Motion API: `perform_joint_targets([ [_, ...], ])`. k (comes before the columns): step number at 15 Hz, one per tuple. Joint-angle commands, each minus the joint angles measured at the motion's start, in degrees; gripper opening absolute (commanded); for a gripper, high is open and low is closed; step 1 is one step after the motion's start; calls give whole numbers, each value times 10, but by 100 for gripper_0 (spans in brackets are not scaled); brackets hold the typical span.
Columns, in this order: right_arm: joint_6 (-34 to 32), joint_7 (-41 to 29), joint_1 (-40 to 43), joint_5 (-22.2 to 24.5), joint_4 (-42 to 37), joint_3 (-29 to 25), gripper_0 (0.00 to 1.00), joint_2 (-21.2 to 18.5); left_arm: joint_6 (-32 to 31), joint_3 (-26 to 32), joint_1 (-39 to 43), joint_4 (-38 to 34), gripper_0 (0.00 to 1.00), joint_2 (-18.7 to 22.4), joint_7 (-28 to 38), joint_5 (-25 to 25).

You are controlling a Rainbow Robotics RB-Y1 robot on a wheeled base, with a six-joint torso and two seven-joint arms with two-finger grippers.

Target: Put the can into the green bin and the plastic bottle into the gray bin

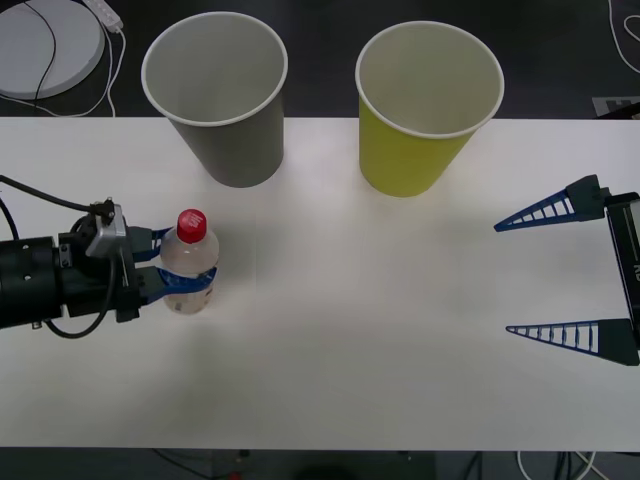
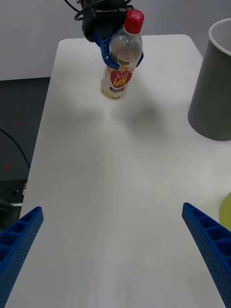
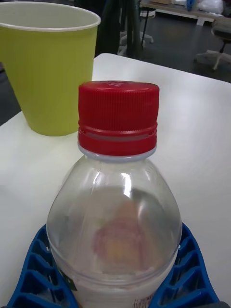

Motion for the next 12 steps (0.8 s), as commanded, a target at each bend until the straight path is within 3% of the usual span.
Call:
perform_joint_targets([
  [1,0,0,0,0,0,0,100,0,13,7,3,0,0,24,14,17],
  [12,0,0,0,0,0,0,100,0,162,12,33,-2,0,121,39,86],
])
